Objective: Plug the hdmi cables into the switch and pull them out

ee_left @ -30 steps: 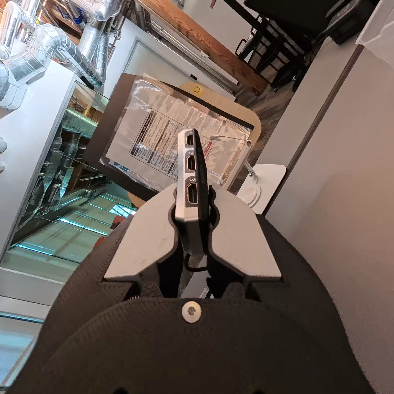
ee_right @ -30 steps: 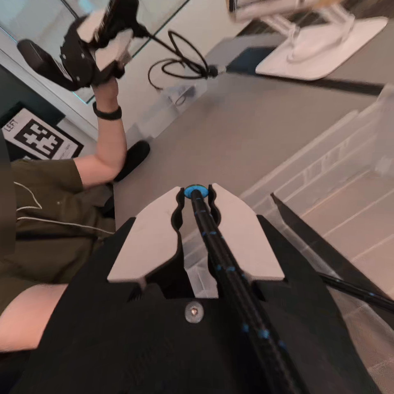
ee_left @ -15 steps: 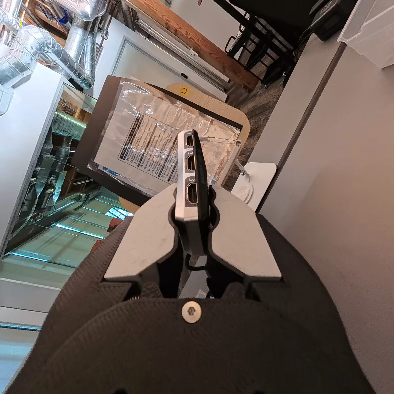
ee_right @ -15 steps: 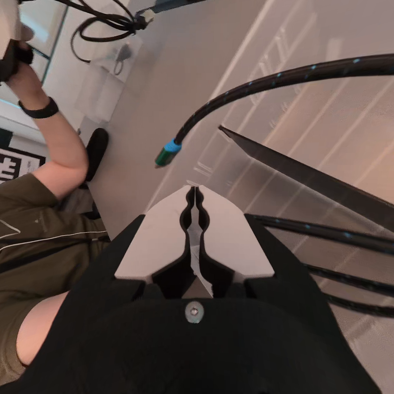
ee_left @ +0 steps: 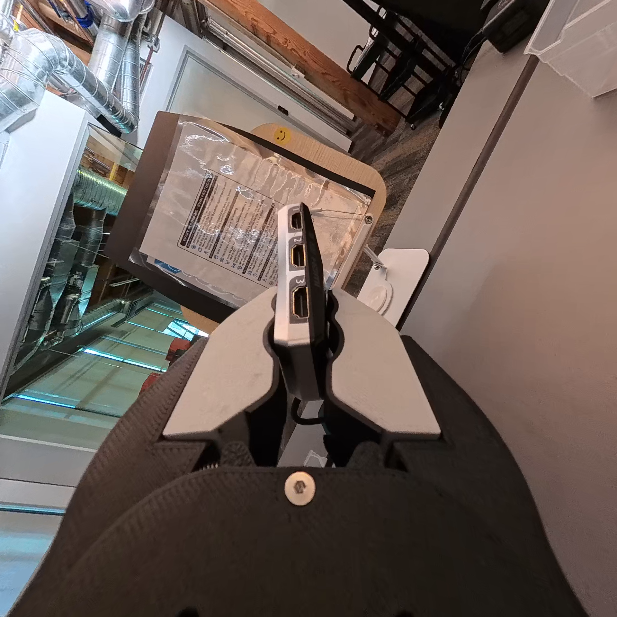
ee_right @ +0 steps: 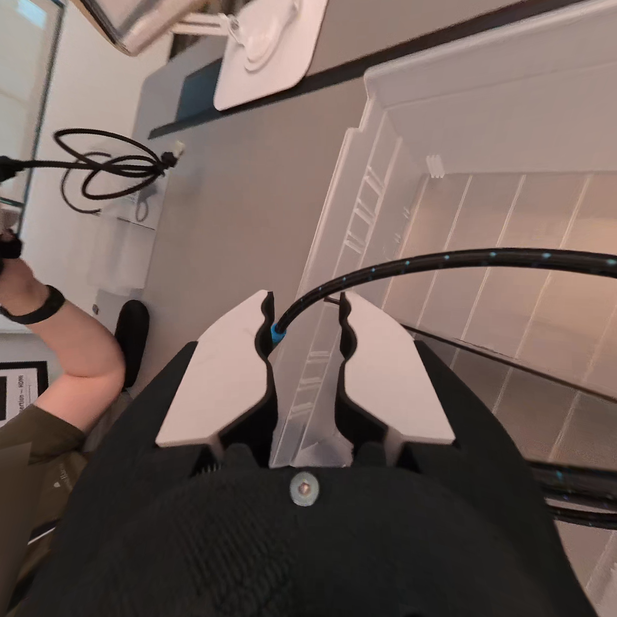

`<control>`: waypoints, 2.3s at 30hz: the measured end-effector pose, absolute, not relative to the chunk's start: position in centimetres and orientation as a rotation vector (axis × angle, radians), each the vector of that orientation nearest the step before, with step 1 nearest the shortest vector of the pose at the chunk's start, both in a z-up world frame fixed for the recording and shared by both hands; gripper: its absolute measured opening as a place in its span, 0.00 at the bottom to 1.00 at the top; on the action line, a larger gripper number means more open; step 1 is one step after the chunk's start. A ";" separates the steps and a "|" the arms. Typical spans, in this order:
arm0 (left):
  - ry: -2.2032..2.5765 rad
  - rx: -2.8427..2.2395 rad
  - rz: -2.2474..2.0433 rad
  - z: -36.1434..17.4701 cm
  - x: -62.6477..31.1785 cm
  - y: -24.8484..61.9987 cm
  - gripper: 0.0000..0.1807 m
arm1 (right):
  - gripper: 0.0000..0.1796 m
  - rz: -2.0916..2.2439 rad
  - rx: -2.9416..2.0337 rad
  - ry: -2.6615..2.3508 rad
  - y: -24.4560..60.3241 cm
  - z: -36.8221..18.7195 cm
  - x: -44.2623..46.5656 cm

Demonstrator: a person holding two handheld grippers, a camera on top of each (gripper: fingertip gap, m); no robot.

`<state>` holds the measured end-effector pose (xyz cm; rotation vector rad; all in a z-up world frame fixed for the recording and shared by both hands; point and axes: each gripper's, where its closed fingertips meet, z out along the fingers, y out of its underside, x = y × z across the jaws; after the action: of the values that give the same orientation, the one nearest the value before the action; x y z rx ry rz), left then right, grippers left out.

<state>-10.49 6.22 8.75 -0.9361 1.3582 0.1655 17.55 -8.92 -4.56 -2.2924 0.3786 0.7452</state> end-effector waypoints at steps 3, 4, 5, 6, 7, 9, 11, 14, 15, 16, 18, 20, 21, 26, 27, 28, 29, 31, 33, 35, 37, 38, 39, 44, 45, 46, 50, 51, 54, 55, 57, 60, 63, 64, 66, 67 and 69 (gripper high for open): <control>1.357 -0.939 0.168 8.8 -10.5 6.3 0.12 | 0.12 0.767 -2.366 0.386 -8.5 -5.6 17.0; 1.358 -0.940 0.168 8.7 -10.6 6.3 0.12 | 0.11 0.789 -2.360 0.383 -8.6 -5.4 16.9; 1.357 -0.941 0.168 8.8 -10.6 6.3 0.12 | 0.11 0.802 -2.347 0.377 -9.0 -5.0 17.0; 1.356 -0.941 0.169 8.8 -10.6 6.3 0.12 | 0.10 0.800 -2.324 0.374 -9.4 -4.4 17.2; 1.356 -0.942 0.168 8.9 -10.6 6.3 0.12 | 0.10 0.791 -2.301 0.372 -9.9 -3.8 17.6; 1.354 -0.940 0.167 8.9 -10.6 6.3 0.12 | 0.09 0.807 -2.270 0.347 -11.3 -2.9 17.7; 1.356 -0.938 0.167 8.9 -10.6 6.2 0.12 | 0.08 0.814 -2.266 0.313 -12.4 -2.6 17.5; 1.366 -0.933 0.169 8.7 -10.3 6.0 0.12 | 0.09 0.775 -2.283 0.269 -13.0 -2.6 17.6; 1.369 -0.931 0.170 8.6 -10.2 5.9 0.12 | 0.09 0.767 -2.289 0.259 -13.0 -2.5 17.6; 1.371 -0.928 0.170 8.6 -10.2 5.8 0.12 | 0.09 0.763 -2.294 0.249 -13.0 -2.5 17.5; 1.375 -0.925 0.169 8.6 -10.1 5.6 0.12 | 0.08 0.753 -2.292 0.238 -13.1 -2.2 17.5; 1.376 -0.924 0.168 8.6 -10.0 5.6 0.12 | 0.08 0.727 -2.288 0.236 -13.4 -1.8 17.5; 1.377 -0.924 0.168 8.6 -10.0 5.6 0.12 | 0.08 0.703 -2.289 0.233 -13.6 -1.6 17.6; 1.381 -0.922 0.174 8.5 -9.9 5.6 0.12 | 0.04 0.505 -2.437 0.297 -15.2 -3.5 19.1; 1.383 -0.921 0.174 8.4 -9.9 5.5 0.12 | 0.04 0.557 -2.448 0.259 -15.1 -3.9 18.4; 1.385 -0.920 0.174 8.4 -9.8 5.5 0.12 | 0.04 0.609 -2.465 0.244 -15.0 -4.5 17.9; 1.388 -0.919 0.174 8.3 -9.8 5.4 0.12 | 0.04 0.656 -2.490 0.261 -14.9 -5.2 17.6; 1.392 -0.917 0.173 8.2 -9.7 5.3 0.12 | 0.05 0.749 -2.506 0.290 -14.8 -6.1 17.2; 1.394 -0.917 0.172 8.2 -9.6 5.3 0.12 | 0.05 0.782 -2.487 0.283 -14.5 -6.2 17.1; 1.395 -0.918 0.175 8.1 -9.6 5.3 0.12 | 0.11 0.779 -2.471 0.301 -14.8 -5.9 17.4; 1.397 -0.920 0.178 8.1 -9.6 5.4 0.12 | 0.13 0.743 -2.432 0.304 -15.4 -4.8 17.8; 1.397 -0.920 0.180 8.1 -9.6 5.5 0.12 | 0.14 0.717 -2.388 0.302 -15.7 -3.9 18.1; 1.397 -0.921 0.181 8.1 -9.6 5.5 0.12 | 0.14 0.687 -2.328 0.300 -15.9 -2.7 18.5; 1.399 -0.919 0.177 8.1 -9.6 5.3 0.12 | 0.12 0.350 -1.970 0.421 -16.6 2.9 25.0; 1.401 -0.919 0.176 8.0 -9.6 5.3 0.12 | 0.12 0.250 -1.911 0.460 -16.6 3.1 27.2; 1.404 -0.919 0.176 7.9 -9.5 5.3 0.12 | 0.12 0.155 -1.875 0.501 -16.7 2.8 29.3; 1.415 -0.919 0.177 7.6 -9.3 5.2 0.12 | 0.13 -0.036 -1.845 0.527 -15.9 0.4 33.5; 1.418 -0.920 0.178 7.5 -9.2 5.2 0.12 | 0.13 -0.049 -1.859 0.509 -15.3 0.0 33.6; 1.427 -0.923 0.183 7.2 -9.1 5.3 0.13 | 0.13 -0.191 -1.992 0.471 -13.8 -1.7 34.4; 1.430 -0.923 0.184 7.1 -9.1 5.3 0.13 | 0.13 -0.248 -2.061 0.448 -13.6 -2.5 34.6; 1.435 -0.924 0.185 7.0 -9.0 5.3 0.12 | 0.13 -0.370 -2.163 0.404 -13.2 -3.8 35.2; 1.442 -0.928 0.188 6.7 -8.9 5.4 0.12 | 0.05 -0.480 -2.230 0.395 -13.0 -5.0 36.2; 1.446 -0.932 0.189 6.5 -8.8 5.6 0.12 | 0.04 -0.436 -2.216 0.463 -13.6 -4.6 36.2; 1.446 -0.933 0.191 6.5 -8.8 5.7 0.12 | 0.04 -0.412 -2.182 0.518 -14.2 -3.7 36.2; 1.448 -0.933 0.196 6.4 -8.8 5.7 0.12 | 0.04 -0.371 -2.118 0.644 -15.9 -1.8 36.0; 1.449 -0.932 0.198 6.4 -8.8 5.7 0.12 | 0.05 -0.325 -2.107 0.704 -16.9 -1.3 35.6; 1.450 -0.929 0.199 6.4 -8.7 5.6 0.12 | 0.05 -0.205 -2.137 0.829 -18.6 -1.6 34.5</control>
<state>-8.73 5.56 6.40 -0.9287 1.4501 0.1986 34.54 -18.65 -1.63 -2.1367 0.8287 -0.2048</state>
